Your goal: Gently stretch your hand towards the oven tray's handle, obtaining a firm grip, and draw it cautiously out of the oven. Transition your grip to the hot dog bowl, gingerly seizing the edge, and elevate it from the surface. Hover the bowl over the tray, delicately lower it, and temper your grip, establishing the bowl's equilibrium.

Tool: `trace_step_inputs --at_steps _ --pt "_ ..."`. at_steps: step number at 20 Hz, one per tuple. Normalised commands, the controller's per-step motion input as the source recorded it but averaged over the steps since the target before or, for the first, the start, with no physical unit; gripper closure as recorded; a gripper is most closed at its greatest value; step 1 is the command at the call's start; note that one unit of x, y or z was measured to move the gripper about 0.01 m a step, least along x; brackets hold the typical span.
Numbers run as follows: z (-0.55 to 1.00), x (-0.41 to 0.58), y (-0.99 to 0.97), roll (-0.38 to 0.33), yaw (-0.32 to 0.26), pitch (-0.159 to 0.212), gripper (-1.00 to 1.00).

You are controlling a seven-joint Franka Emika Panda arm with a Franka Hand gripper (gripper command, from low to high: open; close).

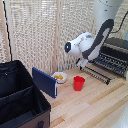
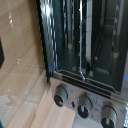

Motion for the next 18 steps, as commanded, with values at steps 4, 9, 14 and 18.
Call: trace_step_inputs --at_steps 4,9,14,18 --pt "-0.01 0.227 -0.73 0.002 -0.008 0.004 -1.00" --pt "0.04 0.207 -0.71 0.000 0.005 0.038 -1.00" --pt "0.08 0.194 -0.68 -0.008 0.015 0.058 -1.00" --pt "0.17 0.107 -0.61 -0.027 0.041 0.083 -1.00"
